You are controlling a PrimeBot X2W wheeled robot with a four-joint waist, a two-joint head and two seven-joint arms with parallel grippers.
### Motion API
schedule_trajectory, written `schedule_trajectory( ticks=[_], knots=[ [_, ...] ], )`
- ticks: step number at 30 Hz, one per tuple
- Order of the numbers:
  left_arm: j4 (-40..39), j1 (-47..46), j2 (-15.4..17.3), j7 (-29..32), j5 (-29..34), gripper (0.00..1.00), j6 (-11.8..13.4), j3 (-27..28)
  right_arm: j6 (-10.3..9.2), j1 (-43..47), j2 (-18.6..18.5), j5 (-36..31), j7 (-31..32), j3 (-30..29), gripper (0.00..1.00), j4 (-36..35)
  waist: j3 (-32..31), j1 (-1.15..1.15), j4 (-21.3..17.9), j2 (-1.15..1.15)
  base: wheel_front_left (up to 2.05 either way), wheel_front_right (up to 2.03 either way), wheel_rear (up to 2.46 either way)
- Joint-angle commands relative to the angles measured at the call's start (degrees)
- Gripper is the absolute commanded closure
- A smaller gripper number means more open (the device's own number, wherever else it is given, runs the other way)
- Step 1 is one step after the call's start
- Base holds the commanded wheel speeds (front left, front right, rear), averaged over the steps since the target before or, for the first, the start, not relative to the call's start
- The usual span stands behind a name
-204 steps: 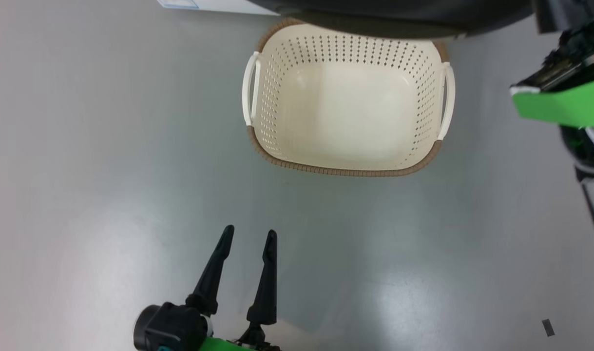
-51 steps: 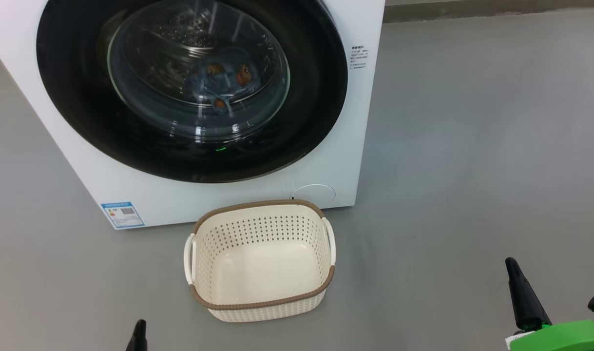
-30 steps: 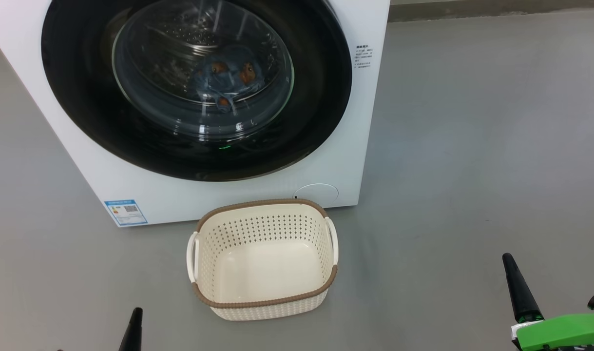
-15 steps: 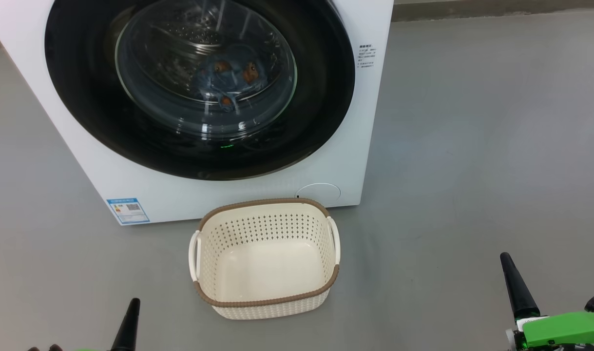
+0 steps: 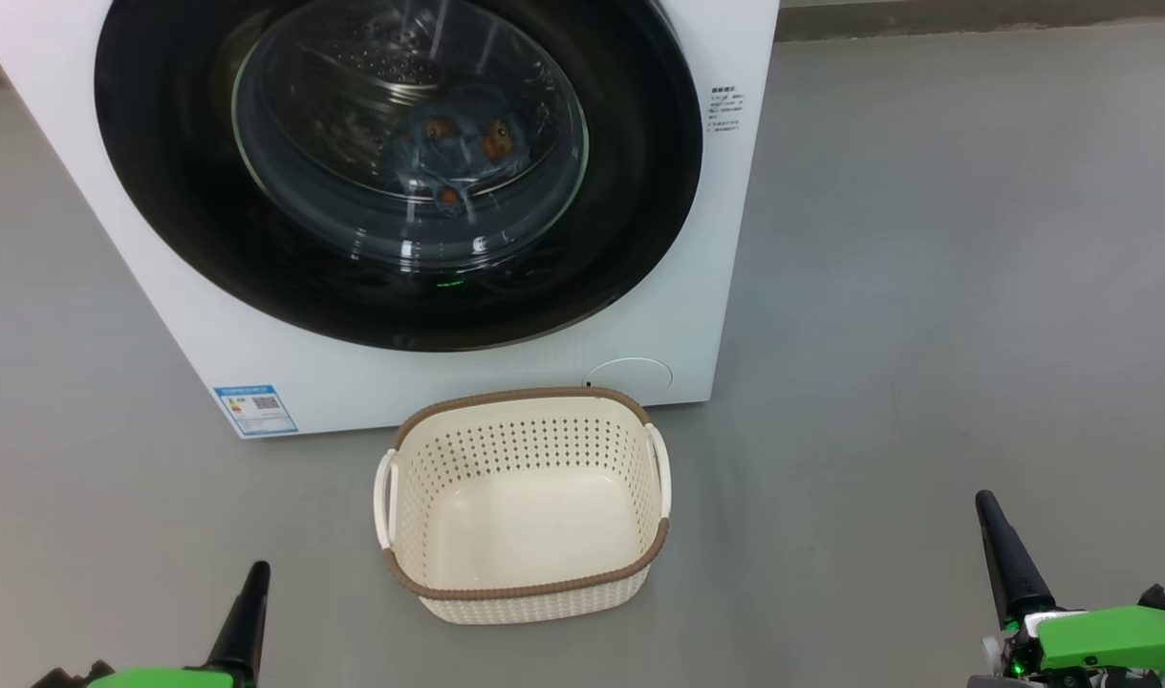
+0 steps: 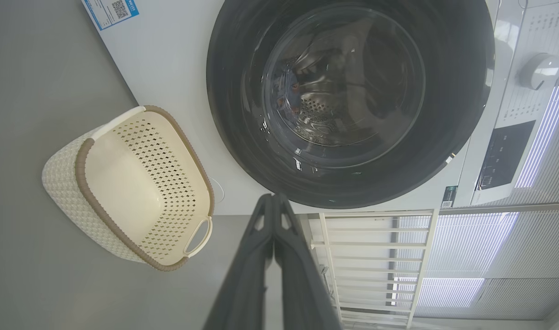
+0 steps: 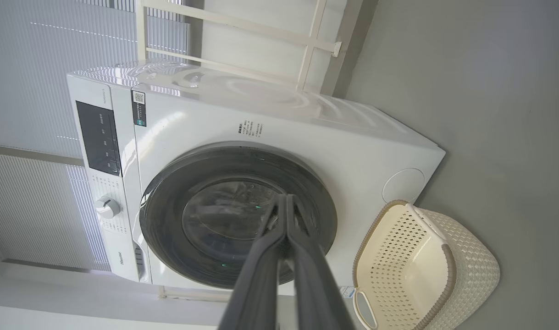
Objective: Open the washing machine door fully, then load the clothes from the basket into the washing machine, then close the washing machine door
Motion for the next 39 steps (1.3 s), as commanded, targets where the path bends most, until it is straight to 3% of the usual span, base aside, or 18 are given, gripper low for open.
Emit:
schedule_trajectory(
  ticks=[1, 14, 39],
  knots=[
    [-0.9, -2.9, 1.1, 0.4, -1.6, 1.0, -0.4, 2.1, -0.03, -2.4, -0.1, 1.6, 0.5, 0.9, 1.0, -1.1, 0.0, 0.0, 0.0, 0.0, 0.0, 0.0, 0.0],
    [-0.1, -4.7, 1.1, 2.6, -8.6, 1.0, -1.1, 3.6, -0.06, -3.5, 0.8, 9.6, 2.7, 0.5, 1.0, 0.2, 0.1, 0.0, 0.4, 0.0, 0.0, 0.0, 0.0],
    [-0.1, -4.8, 0.8, 3.0, -8.3, 1.0, -1.1, 4.0, -0.06, -3.5, 1.0, 9.3, 3.0, 0.2, 1.0, 0.2, 0.1, 0.0, 0.4, 0.0, 0.0, 0.0, 0.0]
  ],
)
